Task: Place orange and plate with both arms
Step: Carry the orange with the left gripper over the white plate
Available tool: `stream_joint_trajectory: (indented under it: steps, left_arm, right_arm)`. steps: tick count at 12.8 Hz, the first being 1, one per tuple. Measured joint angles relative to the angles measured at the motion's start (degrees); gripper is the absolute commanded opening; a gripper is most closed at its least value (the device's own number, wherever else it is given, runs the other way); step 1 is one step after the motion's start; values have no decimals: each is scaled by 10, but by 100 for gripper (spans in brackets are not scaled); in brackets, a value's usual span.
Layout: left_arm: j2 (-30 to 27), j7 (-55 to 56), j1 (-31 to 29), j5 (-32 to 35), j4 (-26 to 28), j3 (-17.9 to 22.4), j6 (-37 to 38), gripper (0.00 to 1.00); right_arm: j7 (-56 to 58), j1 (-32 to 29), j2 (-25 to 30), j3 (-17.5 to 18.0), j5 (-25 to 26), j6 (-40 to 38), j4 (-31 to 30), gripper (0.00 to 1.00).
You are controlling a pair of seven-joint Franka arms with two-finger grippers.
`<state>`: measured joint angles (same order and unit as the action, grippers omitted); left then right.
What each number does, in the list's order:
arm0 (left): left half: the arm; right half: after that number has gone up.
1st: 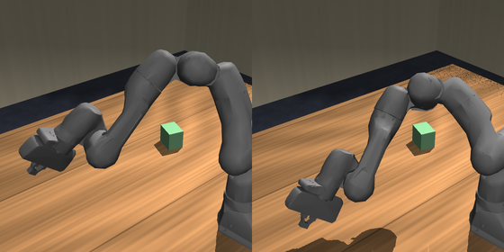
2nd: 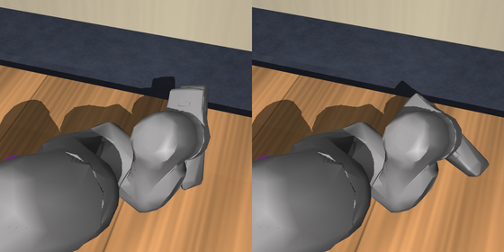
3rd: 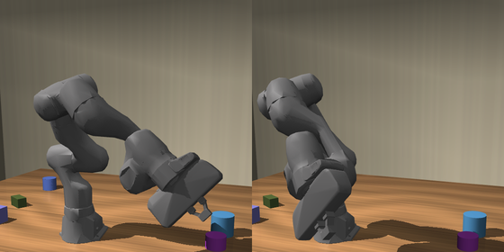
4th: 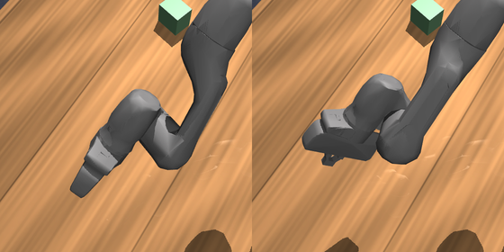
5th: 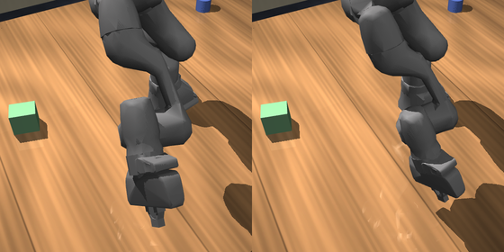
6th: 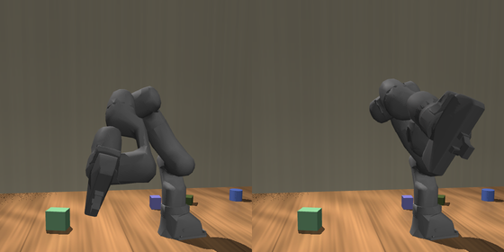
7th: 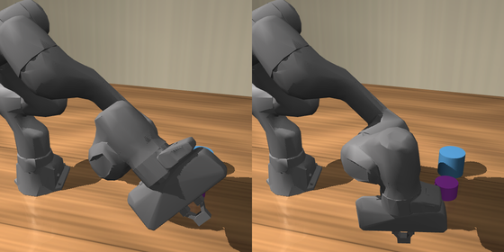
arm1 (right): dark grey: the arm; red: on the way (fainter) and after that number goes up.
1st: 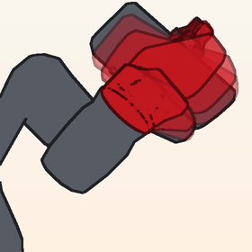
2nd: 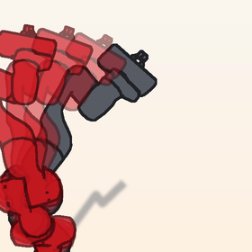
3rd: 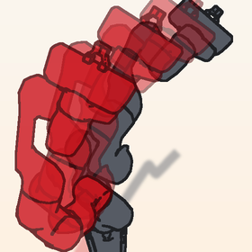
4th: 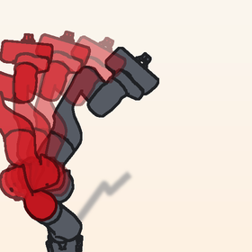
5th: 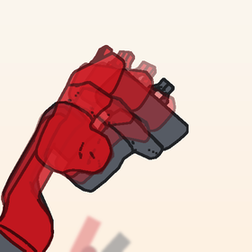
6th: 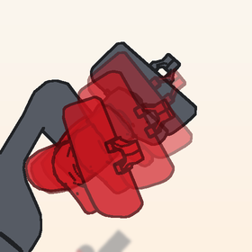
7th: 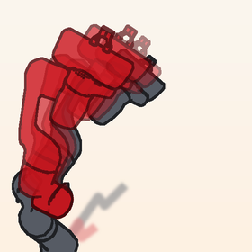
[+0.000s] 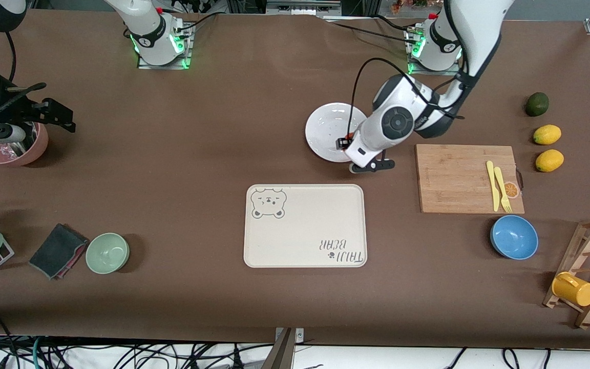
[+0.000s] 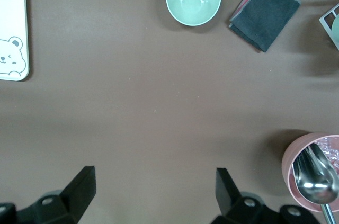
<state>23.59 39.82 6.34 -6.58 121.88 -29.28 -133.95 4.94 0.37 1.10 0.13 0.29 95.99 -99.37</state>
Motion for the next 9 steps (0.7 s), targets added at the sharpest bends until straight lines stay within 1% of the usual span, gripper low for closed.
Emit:
stream_joint_trajectory:
  steps: [1,2,6,8,9]
  left_arm:
    - [0,12,5,0,20,-9,-28,19]
    - [0,20,11,0,32,-12,-41,21]
    - [3,31,24,0,47,-14,-63,25]
    - [14,49,32,0,52,-14,-85,29]
    - [21,51,33,0,53,-14,-91,54]
  right_arm:
    - [0,0,0,0,0,0,0,100]
    - [0,0,0,0,0,0,0,100]
    - [0,0,0,0,0,0,0,100]
    - [0,0,0,0,0,0,0,100]
    - [0,0,0,0,0,0,0,100]
